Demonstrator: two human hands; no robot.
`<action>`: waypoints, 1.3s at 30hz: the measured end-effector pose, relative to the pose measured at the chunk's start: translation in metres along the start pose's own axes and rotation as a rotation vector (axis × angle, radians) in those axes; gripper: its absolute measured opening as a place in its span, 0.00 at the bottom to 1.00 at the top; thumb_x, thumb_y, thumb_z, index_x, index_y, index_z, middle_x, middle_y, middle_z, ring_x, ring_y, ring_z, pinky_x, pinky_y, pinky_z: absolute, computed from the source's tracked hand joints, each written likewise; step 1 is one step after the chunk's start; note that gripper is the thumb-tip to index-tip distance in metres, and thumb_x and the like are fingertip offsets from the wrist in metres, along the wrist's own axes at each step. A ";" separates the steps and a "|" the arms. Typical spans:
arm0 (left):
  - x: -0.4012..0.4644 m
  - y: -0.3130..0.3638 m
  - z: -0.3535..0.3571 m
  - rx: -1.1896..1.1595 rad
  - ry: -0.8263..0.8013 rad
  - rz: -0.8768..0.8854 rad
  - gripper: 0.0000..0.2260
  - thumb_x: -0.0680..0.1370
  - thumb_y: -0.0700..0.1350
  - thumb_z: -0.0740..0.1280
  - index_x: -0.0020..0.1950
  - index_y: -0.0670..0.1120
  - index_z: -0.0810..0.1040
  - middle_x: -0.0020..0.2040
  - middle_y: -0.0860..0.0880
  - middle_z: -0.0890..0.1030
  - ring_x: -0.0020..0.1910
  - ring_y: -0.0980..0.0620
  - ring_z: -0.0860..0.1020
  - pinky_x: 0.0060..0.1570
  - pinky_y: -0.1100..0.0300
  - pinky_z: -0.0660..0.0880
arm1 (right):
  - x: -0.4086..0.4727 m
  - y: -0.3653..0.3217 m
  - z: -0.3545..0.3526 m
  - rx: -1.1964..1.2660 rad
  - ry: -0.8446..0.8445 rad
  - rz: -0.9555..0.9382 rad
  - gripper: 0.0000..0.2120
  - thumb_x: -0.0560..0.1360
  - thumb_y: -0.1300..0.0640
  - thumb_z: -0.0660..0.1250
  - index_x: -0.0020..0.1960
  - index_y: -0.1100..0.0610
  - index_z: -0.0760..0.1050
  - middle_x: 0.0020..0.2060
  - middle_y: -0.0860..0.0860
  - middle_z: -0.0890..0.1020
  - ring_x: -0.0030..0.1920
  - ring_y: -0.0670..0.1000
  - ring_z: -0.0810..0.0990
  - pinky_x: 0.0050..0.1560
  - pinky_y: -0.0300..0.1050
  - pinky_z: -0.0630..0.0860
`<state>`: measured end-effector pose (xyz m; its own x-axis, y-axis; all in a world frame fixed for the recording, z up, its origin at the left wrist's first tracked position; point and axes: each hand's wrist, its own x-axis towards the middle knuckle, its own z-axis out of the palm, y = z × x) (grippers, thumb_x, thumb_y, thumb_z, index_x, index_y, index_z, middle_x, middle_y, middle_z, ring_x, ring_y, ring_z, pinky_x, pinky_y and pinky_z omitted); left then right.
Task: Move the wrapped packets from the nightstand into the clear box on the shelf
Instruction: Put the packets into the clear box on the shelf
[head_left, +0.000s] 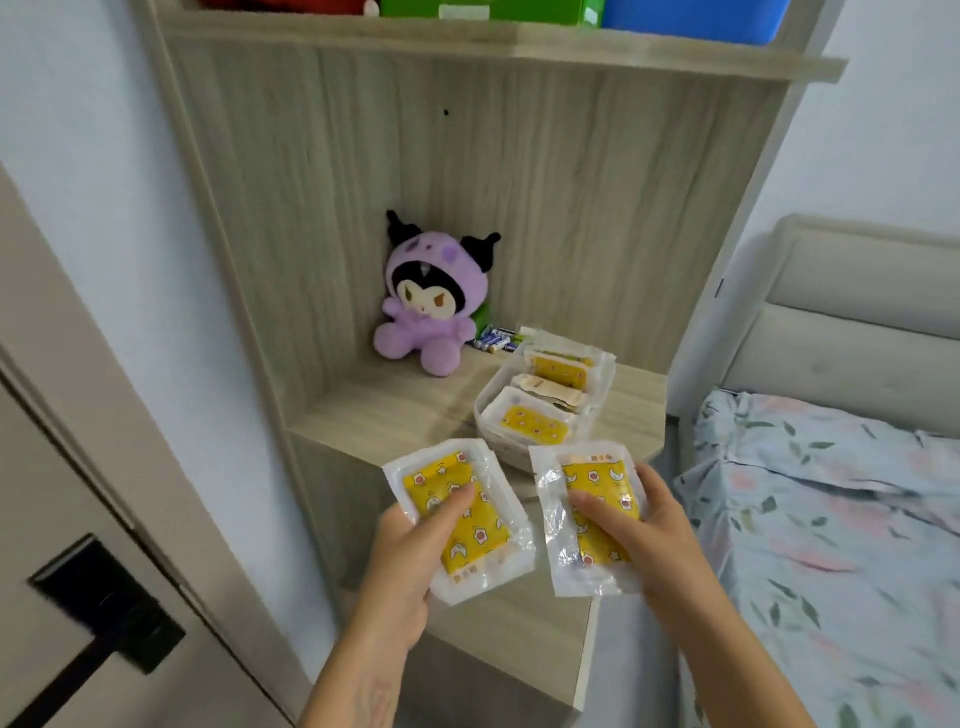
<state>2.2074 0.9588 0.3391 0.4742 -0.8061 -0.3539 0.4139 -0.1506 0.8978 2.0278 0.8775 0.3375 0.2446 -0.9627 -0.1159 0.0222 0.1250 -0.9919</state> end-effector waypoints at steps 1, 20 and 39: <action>0.009 0.001 0.008 0.012 -0.015 -0.009 0.07 0.73 0.44 0.72 0.50 0.46 0.82 0.43 0.47 0.86 0.41 0.49 0.85 0.40 0.55 0.80 | 0.011 0.000 -0.006 0.008 0.004 0.000 0.29 0.59 0.51 0.80 0.57 0.48 0.75 0.46 0.51 0.85 0.43 0.52 0.85 0.41 0.47 0.80; 0.124 0.010 0.133 0.408 0.196 0.125 0.41 0.72 0.35 0.66 0.59 0.78 0.51 0.63 0.48 0.74 0.58 0.50 0.78 0.59 0.48 0.76 | 0.257 -0.064 -0.023 -0.209 -0.714 0.106 0.15 0.73 0.58 0.72 0.58 0.54 0.75 0.50 0.54 0.85 0.46 0.52 0.85 0.45 0.45 0.82; 0.109 0.022 0.133 1.690 0.264 0.080 0.30 0.74 0.68 0.59 0.71 0.52 0.66 0.77 0.53 0.51 0.72 0.49 0.54 0.65 0.53 0.57 | 0.295 -0.050 -0.019 -0.924 -0.824 -0.056 0.20 0.78 0.46 0.64 0.63 0.57 0.70 0.60 0.51 0.76 0.59 0.53 0.76 0.59 0.46 0.73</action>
<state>2.1652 0.7914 0.3552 0.6291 -0.7580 -0.1722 -0.7522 -0.6495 0.1109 2.0809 0.5825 0.3518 0.8092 -0.4818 -0.3362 -0.5576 -0.4496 -0.6978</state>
